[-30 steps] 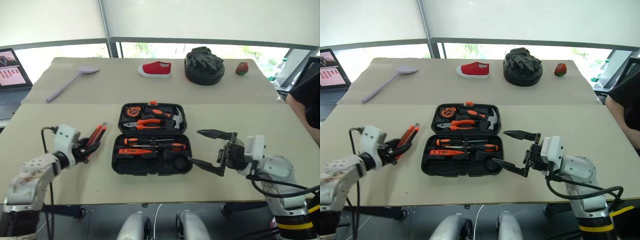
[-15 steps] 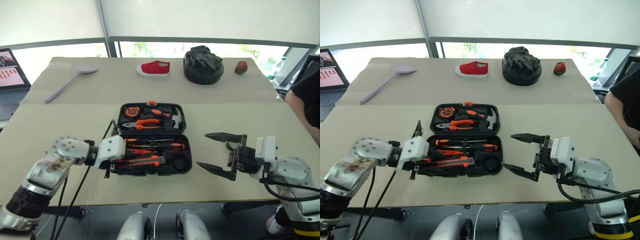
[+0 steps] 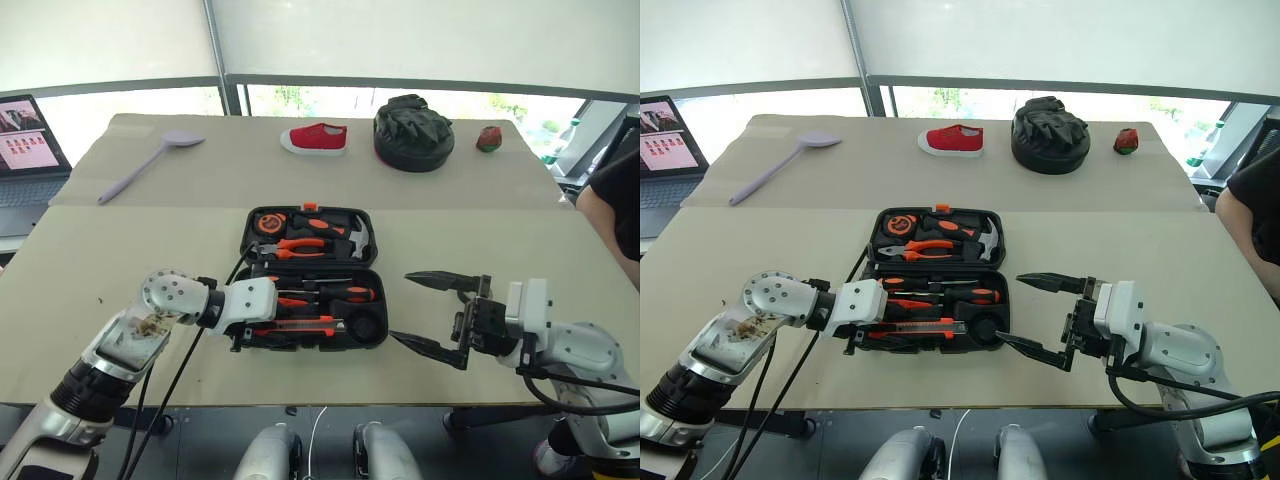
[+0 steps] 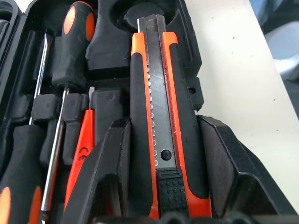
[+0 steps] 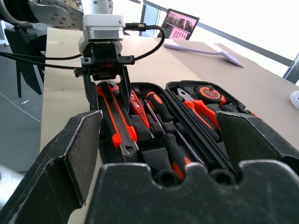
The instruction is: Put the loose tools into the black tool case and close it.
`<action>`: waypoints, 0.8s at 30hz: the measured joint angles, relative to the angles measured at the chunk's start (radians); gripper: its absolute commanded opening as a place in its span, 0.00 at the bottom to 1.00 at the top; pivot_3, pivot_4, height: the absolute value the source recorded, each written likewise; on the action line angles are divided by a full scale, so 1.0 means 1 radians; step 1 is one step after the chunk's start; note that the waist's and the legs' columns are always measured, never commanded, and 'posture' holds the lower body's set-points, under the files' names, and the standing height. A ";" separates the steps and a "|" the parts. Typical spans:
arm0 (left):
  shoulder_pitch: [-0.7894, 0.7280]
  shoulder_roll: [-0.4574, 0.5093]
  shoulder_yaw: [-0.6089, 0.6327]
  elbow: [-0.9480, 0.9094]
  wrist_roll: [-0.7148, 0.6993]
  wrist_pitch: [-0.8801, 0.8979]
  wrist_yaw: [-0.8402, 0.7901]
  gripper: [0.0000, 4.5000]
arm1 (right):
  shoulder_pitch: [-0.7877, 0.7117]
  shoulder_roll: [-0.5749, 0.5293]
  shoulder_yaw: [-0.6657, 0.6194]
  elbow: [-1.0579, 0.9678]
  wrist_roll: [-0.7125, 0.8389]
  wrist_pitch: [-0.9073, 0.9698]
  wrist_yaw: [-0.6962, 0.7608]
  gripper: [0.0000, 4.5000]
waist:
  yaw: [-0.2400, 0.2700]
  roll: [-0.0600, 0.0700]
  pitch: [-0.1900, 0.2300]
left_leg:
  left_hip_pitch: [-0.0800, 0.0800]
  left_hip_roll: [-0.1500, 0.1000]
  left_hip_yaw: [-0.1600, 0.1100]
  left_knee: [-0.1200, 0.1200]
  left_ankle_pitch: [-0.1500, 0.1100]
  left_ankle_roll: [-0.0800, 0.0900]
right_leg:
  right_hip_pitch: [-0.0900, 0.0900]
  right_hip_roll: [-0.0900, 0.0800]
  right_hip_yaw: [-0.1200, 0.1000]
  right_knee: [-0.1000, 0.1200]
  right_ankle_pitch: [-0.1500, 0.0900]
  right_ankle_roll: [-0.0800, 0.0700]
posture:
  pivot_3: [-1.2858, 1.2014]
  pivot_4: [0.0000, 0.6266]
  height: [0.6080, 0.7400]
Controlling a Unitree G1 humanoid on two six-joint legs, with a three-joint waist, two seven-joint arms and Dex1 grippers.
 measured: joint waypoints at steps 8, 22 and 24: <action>0.010 0.027 0.006 0.032 0.020 -0.006 -0.011 0.37 | 0.015 0.000 -0.001 -0.001 0.000 0.004 -0.008 1.00 | -0.007 0.000 0.000 | 0.000 0.000 0.000 0.000 -0.001 0.001 | -0.001 0.002 0.000 0.000 0.000 0.000 | 0.52 0.24 1.00; 0.011 -0.022 0.025 0.022 0.038 0.022 0.022 0.88 | 0.023 0.007 0.001 0.006 -0.009 0.004 -0.009 1.00 | -0.005 0.000 0.000 | 0.000 0.000 0.001 0.000 -0.001 0.002 | 0.000 -0.001 0.000 0.000 0.000 0.001 | 0.52 0.24 1.00; 0.016 -0.073 0.048 0.038 0.017 0.012 0.043 0.99 | 0.022 0.014 0.006 0.014 -0.015 0.004 -0.009 1.00 | -0.004 0.000 0.000 | -0.001 -0.001 0.001 0.000 -0.001 0.002 | 0.000 -0.001 0.000 0.000 0.000 0.001 | 0.52 0.24 1.00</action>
